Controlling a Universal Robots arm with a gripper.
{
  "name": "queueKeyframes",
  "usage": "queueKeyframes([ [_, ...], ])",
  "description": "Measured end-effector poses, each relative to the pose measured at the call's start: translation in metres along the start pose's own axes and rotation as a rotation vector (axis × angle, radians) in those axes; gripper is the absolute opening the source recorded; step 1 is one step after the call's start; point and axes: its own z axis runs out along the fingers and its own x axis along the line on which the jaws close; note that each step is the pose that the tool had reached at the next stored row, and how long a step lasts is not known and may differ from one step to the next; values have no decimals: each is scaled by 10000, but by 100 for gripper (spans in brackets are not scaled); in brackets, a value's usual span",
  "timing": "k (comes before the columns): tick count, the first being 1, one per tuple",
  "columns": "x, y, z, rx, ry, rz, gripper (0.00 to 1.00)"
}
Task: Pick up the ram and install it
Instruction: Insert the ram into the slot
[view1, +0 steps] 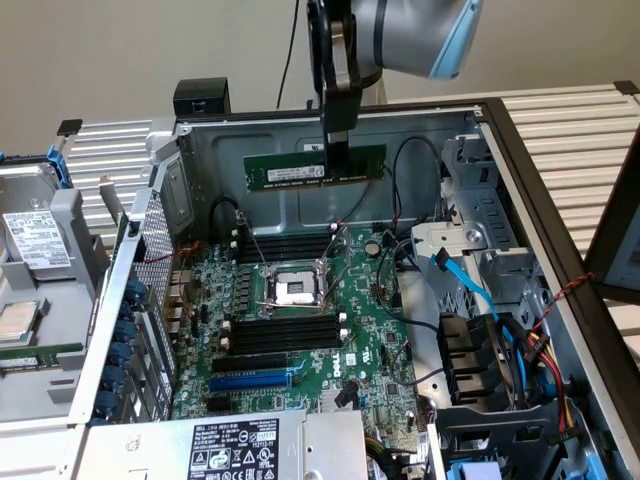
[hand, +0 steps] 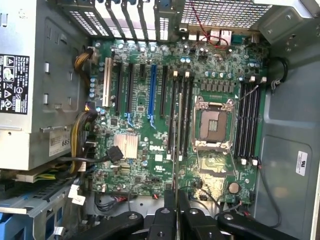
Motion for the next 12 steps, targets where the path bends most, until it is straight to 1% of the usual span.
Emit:
queueKeyframes([
  [1,-8,1,0,14,1,9,13],
  [7,-10,1,0,16,1,13,13],
  [11,-10,1,2,12,-1,13,13],
  [12,-11,2,7,3,-13,19,13],
])
